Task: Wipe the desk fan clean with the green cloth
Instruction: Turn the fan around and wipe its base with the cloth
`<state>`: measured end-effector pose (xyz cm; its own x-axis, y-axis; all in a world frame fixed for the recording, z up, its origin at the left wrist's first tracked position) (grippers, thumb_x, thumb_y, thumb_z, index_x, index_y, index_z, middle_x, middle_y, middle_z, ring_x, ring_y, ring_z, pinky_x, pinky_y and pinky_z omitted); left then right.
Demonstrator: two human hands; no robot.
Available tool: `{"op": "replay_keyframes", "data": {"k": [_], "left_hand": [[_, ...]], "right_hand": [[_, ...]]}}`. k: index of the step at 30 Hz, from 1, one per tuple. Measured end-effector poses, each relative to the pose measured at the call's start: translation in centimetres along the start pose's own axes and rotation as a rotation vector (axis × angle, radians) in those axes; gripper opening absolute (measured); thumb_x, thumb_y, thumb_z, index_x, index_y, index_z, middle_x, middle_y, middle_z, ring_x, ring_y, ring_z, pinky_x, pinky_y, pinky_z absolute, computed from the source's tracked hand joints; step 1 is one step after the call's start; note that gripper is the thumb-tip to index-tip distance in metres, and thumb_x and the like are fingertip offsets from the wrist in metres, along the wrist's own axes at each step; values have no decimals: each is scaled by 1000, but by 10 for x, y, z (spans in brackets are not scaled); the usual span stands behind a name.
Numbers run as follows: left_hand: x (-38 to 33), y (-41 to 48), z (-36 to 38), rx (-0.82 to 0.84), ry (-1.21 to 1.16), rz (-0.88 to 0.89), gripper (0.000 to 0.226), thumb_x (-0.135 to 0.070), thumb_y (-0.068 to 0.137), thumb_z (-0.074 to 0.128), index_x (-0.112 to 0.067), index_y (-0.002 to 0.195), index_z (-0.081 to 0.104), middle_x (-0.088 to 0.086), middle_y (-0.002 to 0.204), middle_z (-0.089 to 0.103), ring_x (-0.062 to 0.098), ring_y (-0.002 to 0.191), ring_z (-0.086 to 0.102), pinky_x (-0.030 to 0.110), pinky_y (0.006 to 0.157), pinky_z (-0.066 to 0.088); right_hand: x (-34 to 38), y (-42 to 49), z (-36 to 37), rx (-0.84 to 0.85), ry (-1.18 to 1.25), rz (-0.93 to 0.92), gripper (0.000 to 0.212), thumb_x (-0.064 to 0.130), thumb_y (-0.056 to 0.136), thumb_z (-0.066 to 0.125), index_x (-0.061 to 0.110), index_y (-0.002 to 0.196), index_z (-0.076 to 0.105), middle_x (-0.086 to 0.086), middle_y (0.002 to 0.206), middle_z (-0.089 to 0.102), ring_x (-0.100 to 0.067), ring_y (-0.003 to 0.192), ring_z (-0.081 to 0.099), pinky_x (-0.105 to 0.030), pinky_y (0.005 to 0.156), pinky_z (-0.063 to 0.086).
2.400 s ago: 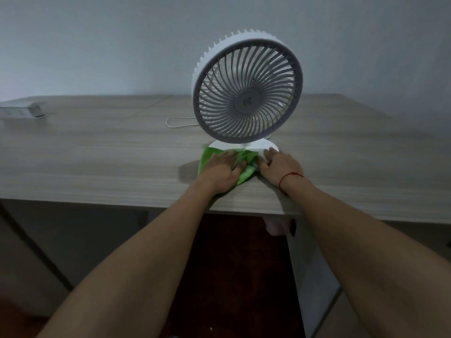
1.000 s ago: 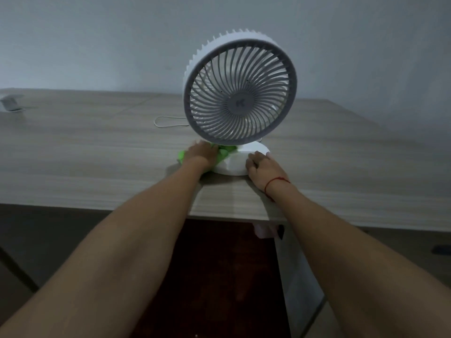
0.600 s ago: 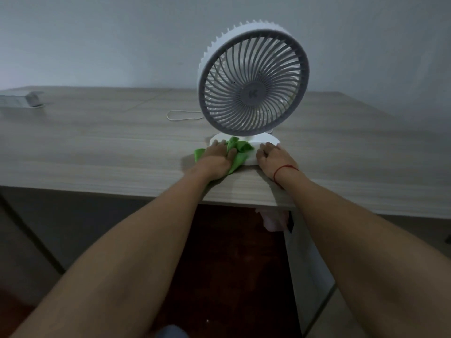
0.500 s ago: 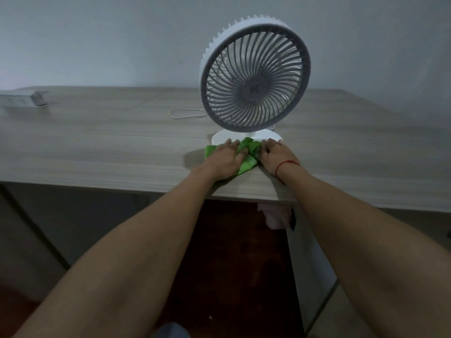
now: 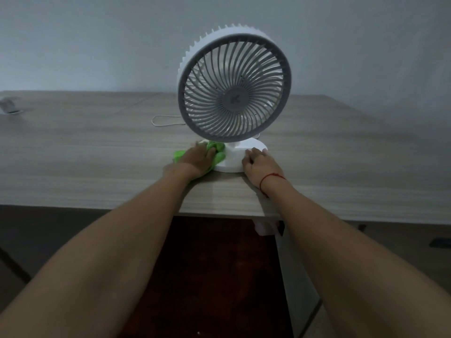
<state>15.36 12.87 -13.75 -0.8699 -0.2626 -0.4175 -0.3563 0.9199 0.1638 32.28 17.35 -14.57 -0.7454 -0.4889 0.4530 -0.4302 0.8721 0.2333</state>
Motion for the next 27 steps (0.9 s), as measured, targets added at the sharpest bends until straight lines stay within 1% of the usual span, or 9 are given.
{"op": "replay_keyframes", "data": {"k": [6,10,13,16,19,21,23,25,27], "left_hand": [[-47,-34,15,44,29,188,50,-40,102,26,-15,142,44,16,146,46,34,134,42,40,112,29],[-49,-51,11,106,-134,163,57,-49,99,30,-24,151,31,11,160,26,29,147,23,41,118,18],[-23,-64,-19,-178,-345,68,51,-44,98,37,-21,142,46,9,150,45,26,138,42,36,111,32],[12,-74,-42,-490,-233,-93,45,-41,91,43,-15,122,62,11,125,62,30,117,57,39,99,45],[34,-76,-36,-319,-49,-312,65,-65,76,45,-13,111,65,12,118,65,35,112,59,44,95,49],[31,-73,-28,-162,24,-336,81,-73,73,47,-8,119,58,16,123,61,38,116,57,45,96,48],[19,-64,-25,-53,54,-311,81,-67,78,51,-5,130,48,18,132,56,36,122,54,43,100,46],[7,-57,-20,40,18,-286,73,-52,83,55,-4,137,41,17,139,52,33,126,52,41,103,46],[-1,-54,-16,89,-50,-269,70,-41,85,55,-5,142,36,17,143,48,33,129,49,40,105,45]], "right_hand": [[1,-9,-8,46,141,51,46,22,102,26,4,142,40,-14,154,34,-28,147,22,-31,118,19],[-13,-13,-21,-117,423,240,46,24,100,29,-2,126,57,-26,137,52,-37,126,49,-37,103,38],[-18,-22,-33,-249,551,307,46,30,99,34,-3,100,66,-26,117,64,-38,112,57,-36,91,43],[-11,-31,-35,-263,520,326,58,55,92,40,7,65,60,-17,87,68,-34,93,63,-33,76,44],[1,-32,-28,-134,423,345,69,84,65,43,16,66,55,-12,95,71,-32,94,65,-37,84,50],[7,-30,-22,-26,369,347,93,93,46,43,11,86,60,-11,103,68,-32,101,64,-40,89,50],[14,-29,-22,25,361,336,107,89,44,54,7,113,61,-12,117,65,-31,108,62,-39,90,52],[20,-28,-21,68,417,325,91,71,60,69,6,123,56,-11,120,60,-29,109,59,-32,80,49],[24,-25,-18,112,453,277,60,51,75,71,4,111,58,-9,101,59,-25,92,58,-27,66,42]]}}
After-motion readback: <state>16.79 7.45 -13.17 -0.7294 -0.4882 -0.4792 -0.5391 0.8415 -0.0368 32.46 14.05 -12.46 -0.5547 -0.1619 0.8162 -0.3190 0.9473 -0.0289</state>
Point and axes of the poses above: each hand's wrist, its own y-axis towards the middle knuckle, its own z-axis out of the palm, x = y × z, the point moved 6 cm from there along y, towards the middle knuckle
